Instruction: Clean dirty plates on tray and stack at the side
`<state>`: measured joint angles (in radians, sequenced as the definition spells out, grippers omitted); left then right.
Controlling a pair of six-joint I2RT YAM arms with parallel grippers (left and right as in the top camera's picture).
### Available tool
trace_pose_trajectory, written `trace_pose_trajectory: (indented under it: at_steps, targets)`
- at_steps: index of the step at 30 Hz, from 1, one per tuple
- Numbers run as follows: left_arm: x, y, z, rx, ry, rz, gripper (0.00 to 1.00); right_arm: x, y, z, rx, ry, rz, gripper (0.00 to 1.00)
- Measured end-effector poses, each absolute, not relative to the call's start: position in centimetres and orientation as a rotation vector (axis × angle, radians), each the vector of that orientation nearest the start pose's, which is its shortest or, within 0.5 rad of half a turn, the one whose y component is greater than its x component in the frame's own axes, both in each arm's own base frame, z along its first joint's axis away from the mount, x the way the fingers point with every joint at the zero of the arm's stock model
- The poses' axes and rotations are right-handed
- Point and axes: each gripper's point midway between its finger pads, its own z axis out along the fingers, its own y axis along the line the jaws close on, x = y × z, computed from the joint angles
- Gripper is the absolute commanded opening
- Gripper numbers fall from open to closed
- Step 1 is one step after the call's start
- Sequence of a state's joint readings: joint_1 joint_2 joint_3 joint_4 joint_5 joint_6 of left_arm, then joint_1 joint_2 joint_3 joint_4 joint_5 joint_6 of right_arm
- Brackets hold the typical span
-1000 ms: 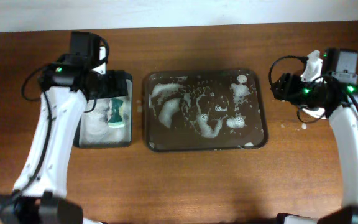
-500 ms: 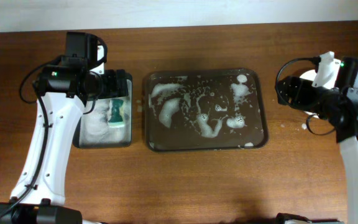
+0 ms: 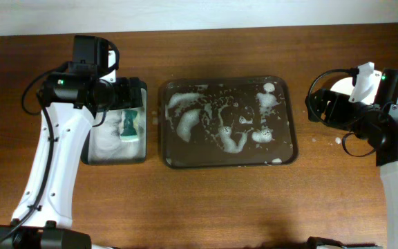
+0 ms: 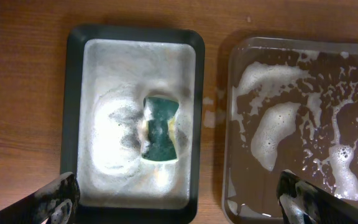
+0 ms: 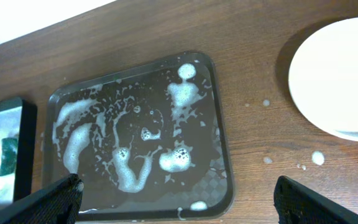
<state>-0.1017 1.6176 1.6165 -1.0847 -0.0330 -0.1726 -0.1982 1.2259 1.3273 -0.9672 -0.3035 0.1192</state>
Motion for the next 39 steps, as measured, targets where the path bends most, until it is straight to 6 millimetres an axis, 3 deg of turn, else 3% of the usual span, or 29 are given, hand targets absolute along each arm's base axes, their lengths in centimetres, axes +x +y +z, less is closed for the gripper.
trace_pose_trajectory:
  at_steps: [10,15,17,21,24,28,31,39]
  targets:
    - [39.1,-3.4,22.0,-0.105,2.654,-0.046,0.99,33.3,-0.4,27.5,-0.017,2.347,0.251,0.98]
    - [39.0,-3.4,21.9,-0.105,2.655,-0.046,0.99,33.5,2.4,31.5,-0.2,2.055,0.159,0.98]
    - [39.0,-3.4,21.9,-0.105,2.656,-0.047,0.99,32.4,2.8,31.6,-0.212,1.95,0.14,0.98]
    - [39.0,-3.4,21.9,-0.105,2.657,-0.047,0.99,30.6,2.8,28.8,-0.176,1.843,0.143,0.98]
    - [39.0,-3.4,21.9,-0.105,2.657,-0.047,0.99,28.7,2.9,24.9,-0.164,1.795,0.154,0.98]
    - [39.0,-3.5,21.9,-0.104,2.657,-0.05,0.99,26.7,3.3,21.3,-0.17,1.736,0.163,0.98]
    - [39.0,-3.5,21.9,-0.104,2.657,-0.05,0.99,25.4,3.9,20.3,-0.191,1.69,0.172,0.98]
    - [39.0,-3.5,21.9,-0.104,2.658,-0.05,0.99,24.1,3.6,19.9,-0.172,1.584,0.133,0.98]
